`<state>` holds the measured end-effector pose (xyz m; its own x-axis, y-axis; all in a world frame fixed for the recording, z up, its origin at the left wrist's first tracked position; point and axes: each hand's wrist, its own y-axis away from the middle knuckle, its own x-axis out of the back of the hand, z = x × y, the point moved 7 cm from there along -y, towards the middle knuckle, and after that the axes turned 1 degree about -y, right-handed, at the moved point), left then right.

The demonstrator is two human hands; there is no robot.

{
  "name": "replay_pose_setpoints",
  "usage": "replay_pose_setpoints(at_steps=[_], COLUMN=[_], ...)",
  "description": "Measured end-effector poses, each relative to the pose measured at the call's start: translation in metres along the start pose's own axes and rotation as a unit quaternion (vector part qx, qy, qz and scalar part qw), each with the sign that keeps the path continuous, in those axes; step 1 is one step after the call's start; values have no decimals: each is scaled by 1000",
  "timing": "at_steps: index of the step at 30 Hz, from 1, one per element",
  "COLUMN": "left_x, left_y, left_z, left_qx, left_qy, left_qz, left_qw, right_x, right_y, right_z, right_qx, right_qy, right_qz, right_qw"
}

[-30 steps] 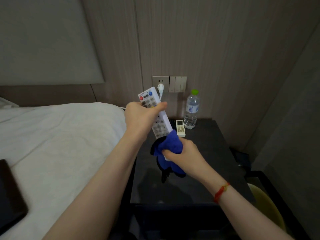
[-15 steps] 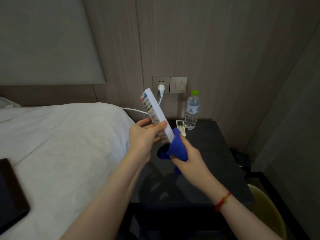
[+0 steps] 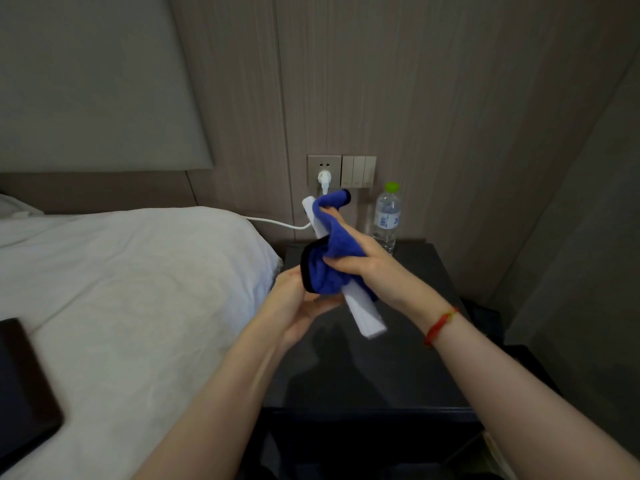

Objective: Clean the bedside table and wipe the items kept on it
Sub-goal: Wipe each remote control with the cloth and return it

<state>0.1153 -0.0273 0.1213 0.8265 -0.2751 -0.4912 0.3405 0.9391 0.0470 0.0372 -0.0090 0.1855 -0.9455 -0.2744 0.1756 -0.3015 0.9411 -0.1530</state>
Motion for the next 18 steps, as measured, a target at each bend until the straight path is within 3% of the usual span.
replay_pose_setpoints(at_steps=[3, 6, 13, 18], left_x=[10, 11, 6, 4], left_y=[-2, -2, -3, -1], left_z=[8, 13, -3, 7], left_qx=[5, 22, 18, 31], left_qy=[13, 4, 17, -7], left_qz=[17, -38, -31, -73], left_qw=[1000, 999, 999, 997], right_x=[-7, -17, -7, -4], right_y=[6, 20, -11, -20], right_z=[12, 26, -5, 3], right_qx=[-25, -31, -6, -69], right_qy=[-2, 10, 72, -98], right_qz=[-25, -46, -21, 15], right_qw=[999, 998, 997, 993])
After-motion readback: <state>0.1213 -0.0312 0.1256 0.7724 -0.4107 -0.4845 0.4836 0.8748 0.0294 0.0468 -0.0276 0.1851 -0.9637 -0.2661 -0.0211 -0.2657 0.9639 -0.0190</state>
